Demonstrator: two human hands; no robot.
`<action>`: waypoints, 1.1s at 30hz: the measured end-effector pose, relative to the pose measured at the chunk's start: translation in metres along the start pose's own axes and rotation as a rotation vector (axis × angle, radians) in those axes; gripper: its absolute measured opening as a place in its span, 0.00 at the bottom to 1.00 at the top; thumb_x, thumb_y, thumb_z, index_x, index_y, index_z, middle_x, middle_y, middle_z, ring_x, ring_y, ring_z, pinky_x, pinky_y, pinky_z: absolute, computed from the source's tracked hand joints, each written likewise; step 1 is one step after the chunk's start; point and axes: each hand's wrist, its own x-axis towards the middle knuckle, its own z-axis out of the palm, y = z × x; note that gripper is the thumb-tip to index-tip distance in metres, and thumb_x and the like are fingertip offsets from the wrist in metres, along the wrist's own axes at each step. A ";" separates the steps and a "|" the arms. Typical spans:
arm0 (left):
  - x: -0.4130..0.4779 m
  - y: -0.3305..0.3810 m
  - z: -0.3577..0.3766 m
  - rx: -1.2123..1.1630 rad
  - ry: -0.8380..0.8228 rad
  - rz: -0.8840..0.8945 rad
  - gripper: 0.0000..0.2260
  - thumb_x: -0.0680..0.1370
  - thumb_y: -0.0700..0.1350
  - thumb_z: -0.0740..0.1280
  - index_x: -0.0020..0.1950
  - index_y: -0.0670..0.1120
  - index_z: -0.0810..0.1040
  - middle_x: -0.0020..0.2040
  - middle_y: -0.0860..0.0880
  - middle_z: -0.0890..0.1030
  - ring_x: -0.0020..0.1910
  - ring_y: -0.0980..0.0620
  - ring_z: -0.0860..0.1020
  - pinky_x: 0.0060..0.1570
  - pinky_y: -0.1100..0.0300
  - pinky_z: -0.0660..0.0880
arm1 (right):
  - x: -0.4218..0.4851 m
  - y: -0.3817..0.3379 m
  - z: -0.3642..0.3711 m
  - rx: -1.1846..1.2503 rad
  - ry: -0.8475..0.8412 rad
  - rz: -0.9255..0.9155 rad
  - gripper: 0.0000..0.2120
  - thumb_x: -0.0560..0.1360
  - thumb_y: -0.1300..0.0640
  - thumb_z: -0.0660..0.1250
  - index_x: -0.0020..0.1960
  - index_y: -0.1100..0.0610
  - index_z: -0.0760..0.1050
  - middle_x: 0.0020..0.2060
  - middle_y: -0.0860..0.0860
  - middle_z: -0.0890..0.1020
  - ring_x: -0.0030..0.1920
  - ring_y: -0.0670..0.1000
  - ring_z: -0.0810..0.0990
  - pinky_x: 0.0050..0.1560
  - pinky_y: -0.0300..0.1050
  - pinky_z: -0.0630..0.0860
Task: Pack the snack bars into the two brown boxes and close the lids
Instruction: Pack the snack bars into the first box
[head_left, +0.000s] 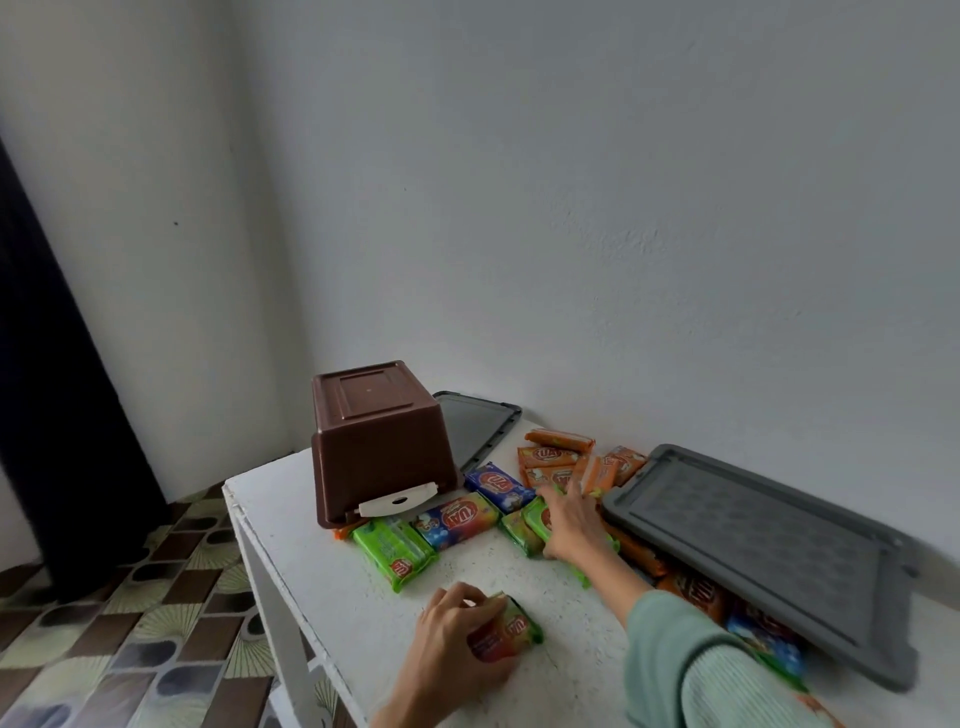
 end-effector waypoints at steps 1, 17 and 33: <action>0.000 0.002 -0.002 0.004 -0.009 0.007 0.36 0.63 0.73 0.56 0.68 0.59 0.69 0.60 0.56 0.72 0.53 0.60 0.65 0.55 0.72 0.65 | -0.004 0.001 -0.005 -0.027 -0.023 -0.004 0.37 0.69 0.59 0.74 0.72 0.51 0.60 0.69 0.58 0.62 0.67 0.59 0.67 0.62 0.49 0.71; 0.021 0.201 -0.076 -0.178 0.027 0.470 0.30 0.61 0.61 0.72 0.60 0.49 0.79 0.50 0.49 0.79 0.47 0.52 0.76 0.48 0.61 0.72 | -0.209 0.117 -0.195 0.040 0.205 0.107 0.41 0.64 0.54 0.77 0.73 0.50 0.63 0.63 0.57 0.71 0.63 0.56 0.71 0.60 0.43 0.68; -0.067 0.338 0.004 -0.006 -0.676 1.035 0.25 0.64 0.55 0.76 0.60 0.56 0.76 0.54 0.53 0.74 0.52 0.56 0.72 0.53 0.61 0.73 | -0.454 0.213 -0.156 0.081 -0.133 0.298 0.42 0.63 0.60 0.76 0.72 0.46 0.60 0.62 0.50 0.68 0.62 0.50 0.68 0.56 0.39 0.67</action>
